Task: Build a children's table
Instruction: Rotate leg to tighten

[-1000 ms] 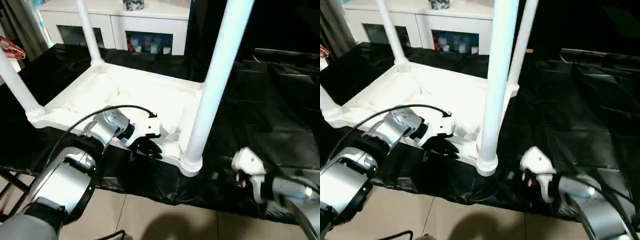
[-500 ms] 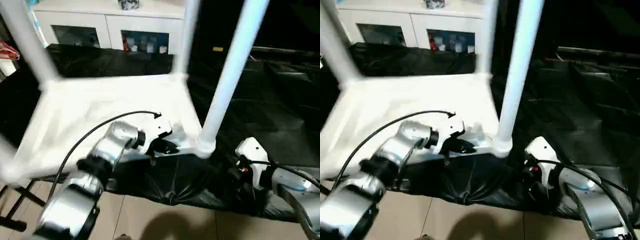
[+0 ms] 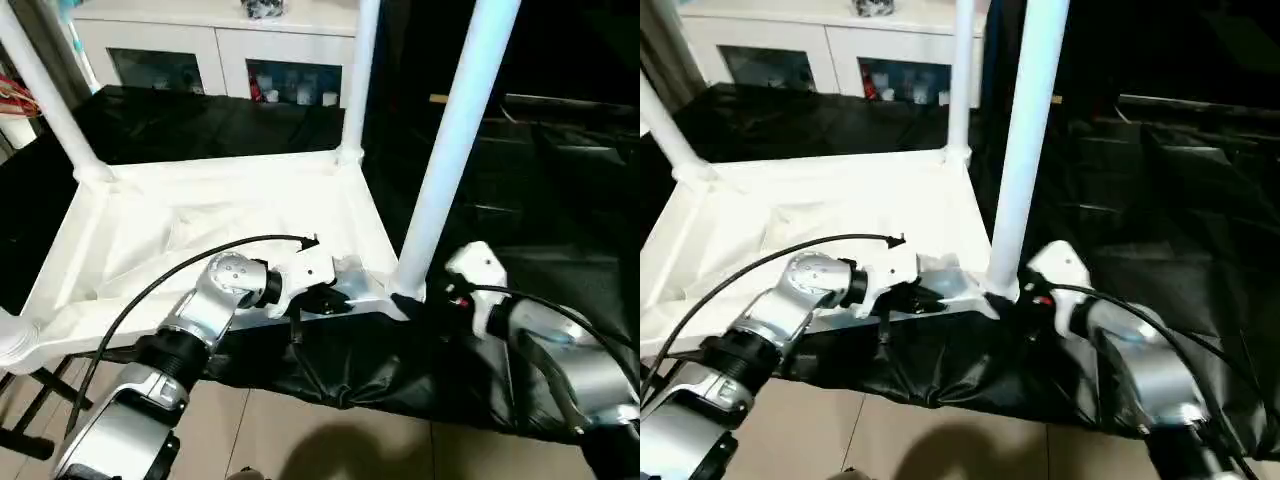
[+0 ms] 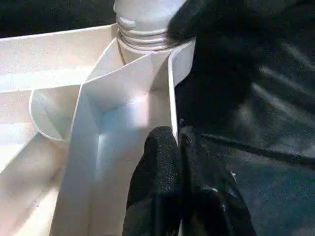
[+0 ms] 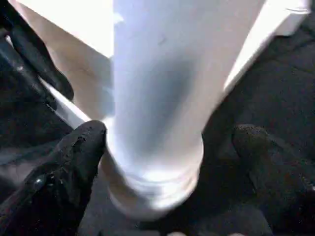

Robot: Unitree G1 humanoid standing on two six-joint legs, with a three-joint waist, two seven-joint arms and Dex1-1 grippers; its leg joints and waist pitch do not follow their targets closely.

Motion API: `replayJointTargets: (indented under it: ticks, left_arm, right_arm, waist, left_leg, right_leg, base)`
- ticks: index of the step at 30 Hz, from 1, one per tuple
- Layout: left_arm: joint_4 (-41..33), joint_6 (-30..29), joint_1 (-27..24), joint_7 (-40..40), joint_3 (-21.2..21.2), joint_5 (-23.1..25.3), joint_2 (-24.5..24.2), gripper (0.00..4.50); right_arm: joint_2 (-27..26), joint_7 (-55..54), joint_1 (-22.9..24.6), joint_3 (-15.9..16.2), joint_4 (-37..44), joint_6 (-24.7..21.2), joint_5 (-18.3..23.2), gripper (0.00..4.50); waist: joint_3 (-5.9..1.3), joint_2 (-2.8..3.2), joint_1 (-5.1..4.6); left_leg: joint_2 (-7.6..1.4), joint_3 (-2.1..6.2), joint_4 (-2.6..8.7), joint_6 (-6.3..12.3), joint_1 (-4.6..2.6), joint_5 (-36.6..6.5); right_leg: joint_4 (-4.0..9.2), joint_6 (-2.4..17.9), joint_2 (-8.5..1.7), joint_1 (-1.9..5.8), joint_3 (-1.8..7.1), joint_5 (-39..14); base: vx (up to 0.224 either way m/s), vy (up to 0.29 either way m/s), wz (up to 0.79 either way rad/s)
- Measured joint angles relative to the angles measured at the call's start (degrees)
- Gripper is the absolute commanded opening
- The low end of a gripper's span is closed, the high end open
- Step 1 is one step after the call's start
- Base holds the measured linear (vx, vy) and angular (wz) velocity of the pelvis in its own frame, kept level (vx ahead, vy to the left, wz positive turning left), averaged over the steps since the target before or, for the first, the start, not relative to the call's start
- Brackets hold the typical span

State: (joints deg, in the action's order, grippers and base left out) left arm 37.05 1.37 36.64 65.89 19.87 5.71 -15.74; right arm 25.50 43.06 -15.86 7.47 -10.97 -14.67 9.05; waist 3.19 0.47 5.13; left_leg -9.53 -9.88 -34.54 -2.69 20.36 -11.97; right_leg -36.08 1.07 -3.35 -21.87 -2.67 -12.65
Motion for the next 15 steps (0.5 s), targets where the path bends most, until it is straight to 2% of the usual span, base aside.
replayJointTargets:
  ticks: [3, 4, 8, 9, 15]
  left_arm:
    - [-0.1, 0.2, 0.0, 0.8, 0.2, -0.4, -0.2, 0.01]
    - [-0.1, 0.3, 0.0, 0.8, 0.1, -0.4, -0.3, 0.0]
    - [0.9, 0.5, 0.6, 0.9, 0.1, -0.4, -0.7, 0.0]
    - [1.2, 0.6, 0.8, 0.9, 0.1, -0.4, -0.8, 0.0]
    - [2.8, 1.3, 1.9, 1.1, 0.1, -0.4, -1.0, 0.0]
  right_arm:
    - [-0.3, 1.4, -1.9, 1.1, -3.0, 1.5, -0.1, 4.5]
    - [-0.5, 1.7, -2.5, 1.2, -4.1, 2.1, -0.2, 4.34]
    - [-1.5, 2.6, -4.7, 2.0, -8.0, 4.0, -0.3, 4.24]
    - [-1.6, 2.8, -4.9, 2.0, -8.5, 4.2, -0.4, 3.99]
    - [-2.1, 4.0, -6.2, 2.4, -10.7, 5.7, -0.7, 3.62]
  waist:
    - [0.02, -0.06, 0.12]
    - [0.02, -0.09, 0.08]
    - [0.06, -0.23, -0.22]
    - [0.07, -0.27, -0.22]
    - [0.11, -0.47, -0.2]
  left_leg:
    - [-0.01, -0.03, -0.03, 0.01, -0.05, 0.0]
    - [-0.01, -0.05, -0.04, 0.02, -0.04, 0.0]
    - [-0.02, -0.08, -0.03, -0.01, -0.04, 0.0]
    - [-0.03, -0.08, -0.03, -0.03, -0.07, 0.0]
    - [-0.08, -0.11, -0.02, -0.05, -0.13, 0.0]
  right_leg:
    - [0.0, 0.0, -0.02, -0.05, -0.01, 0.0]
    - [0.0, 0.0, -0.03, -0.07, 0.0, 0.0]
    - [-0.05, 0.0, -0.03, -0.06, 0.01, 0.0]
    - [-0.06, 0.0, -0.03, -0.06, 0.01, 0.0]
    - [-0.1, 0.0, -0.02, -0.07, -0.01, 0.0]
  base:
    - [0.0, 0.0, 0.0]
    - [0.0, 0.0, 0.0]
    - [0.0, 0.0, 0.0]
    - [0.0, 0.0, 0.0]
    - [0.0, 0.0, 0.0]
